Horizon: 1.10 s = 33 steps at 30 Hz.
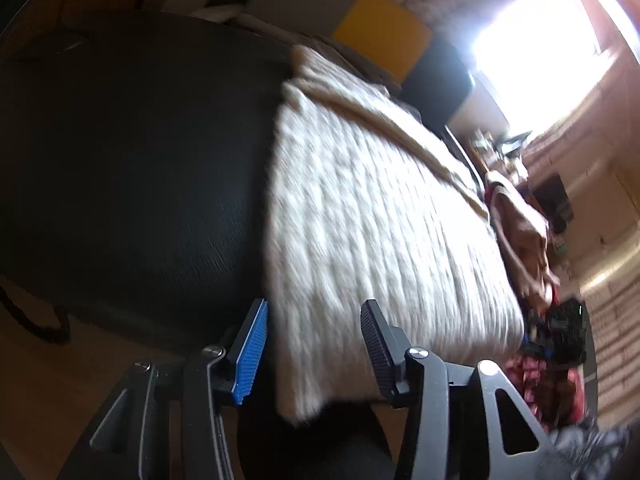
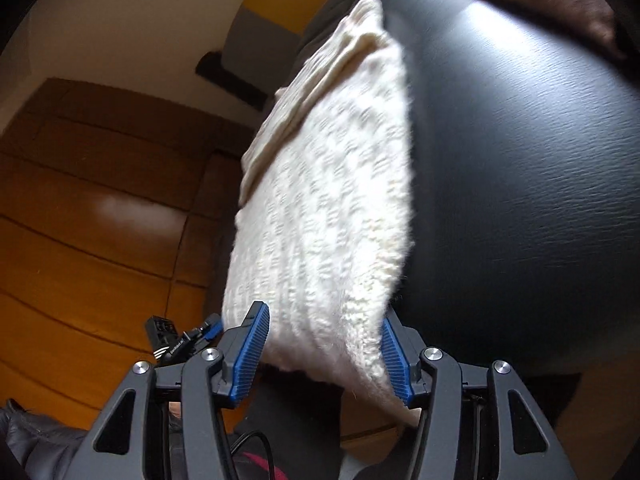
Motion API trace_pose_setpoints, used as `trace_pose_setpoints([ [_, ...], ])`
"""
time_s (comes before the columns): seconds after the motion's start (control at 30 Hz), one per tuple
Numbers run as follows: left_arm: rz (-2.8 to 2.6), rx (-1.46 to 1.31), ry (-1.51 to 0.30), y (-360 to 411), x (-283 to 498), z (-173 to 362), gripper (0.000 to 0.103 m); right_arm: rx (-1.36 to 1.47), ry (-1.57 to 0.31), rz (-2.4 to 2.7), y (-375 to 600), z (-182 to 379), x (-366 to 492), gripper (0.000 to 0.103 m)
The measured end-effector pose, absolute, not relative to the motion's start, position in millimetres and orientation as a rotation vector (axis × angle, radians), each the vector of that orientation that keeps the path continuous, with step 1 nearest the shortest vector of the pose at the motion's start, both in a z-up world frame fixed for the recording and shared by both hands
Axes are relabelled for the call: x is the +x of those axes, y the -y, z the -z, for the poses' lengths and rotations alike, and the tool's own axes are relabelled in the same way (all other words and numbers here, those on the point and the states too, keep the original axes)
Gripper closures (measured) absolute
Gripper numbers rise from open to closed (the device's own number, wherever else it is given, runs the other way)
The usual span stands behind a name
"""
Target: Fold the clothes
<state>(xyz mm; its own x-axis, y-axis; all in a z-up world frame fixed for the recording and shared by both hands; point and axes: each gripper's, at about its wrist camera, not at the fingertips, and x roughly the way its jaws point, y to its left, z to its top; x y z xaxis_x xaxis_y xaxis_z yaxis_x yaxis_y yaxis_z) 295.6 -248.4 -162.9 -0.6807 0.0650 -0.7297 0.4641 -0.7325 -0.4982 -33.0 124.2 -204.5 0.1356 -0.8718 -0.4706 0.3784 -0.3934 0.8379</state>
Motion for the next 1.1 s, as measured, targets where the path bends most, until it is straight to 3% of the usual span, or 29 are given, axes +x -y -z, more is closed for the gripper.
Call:
trace_pose_setpoints([
  [0.23, 2.472, 1.200, -0.958, 230, 287, 169, 0.055, 1.284, 0.474, 1.476, -112, 206, -25, 0.047],
  [0.33, 2.487, 1.158, -1.015, 232, 284, 160, 0.061, 1.322, 0.503, 1.437, -115, 209, -28, 0.045],
  [0.47, 2.483, 1.159, -0.970, 231, 271, 155, 0.060, 1.343, 0.374, 1.483, -106, 199, -24, 0.047],
  [0.53, 2.444, 1.190, -0.990, 236, 260, 162, 0.056, 1.337, 0.279, 1.538, -101, 192, -20, 0.061],
  [0.6, 2.452, 1.185, -0.996, 237, 256, 161, 0.055, 1.343, 0.207, 1.587, -101, 191, -18, 0.087],
  [0.67, 2.461, 1.212, -0.953, 235, 252, 162, 0.055, 1.344, 0.170, 1.617, -104, 190, -17, 0.089],
  [0.77, 2.434, 1.262, -0.863, 233, 248, 159, 0.067, 1.337, 0.142, 1.647, -103, 189, -13, 0.089],
  [0.83, 2.438, 1.254, -0.914, 239, 253, 157, 0.091, 1.336, 0.141, 1.659, -100, 187, -14, 0.089],
  [0.87, 2.451, 1.240, -0.958, 242, 257, 156, 0.096, 1.335, 0.160, 1.652, -99, 186, -15, 0.089],
  [1.1, 2.668, 1.099, -1.111, 252, 245, 128, 0.096, 1.269, 0.355, 1.560, -87, 171, -27, 0.089],
])
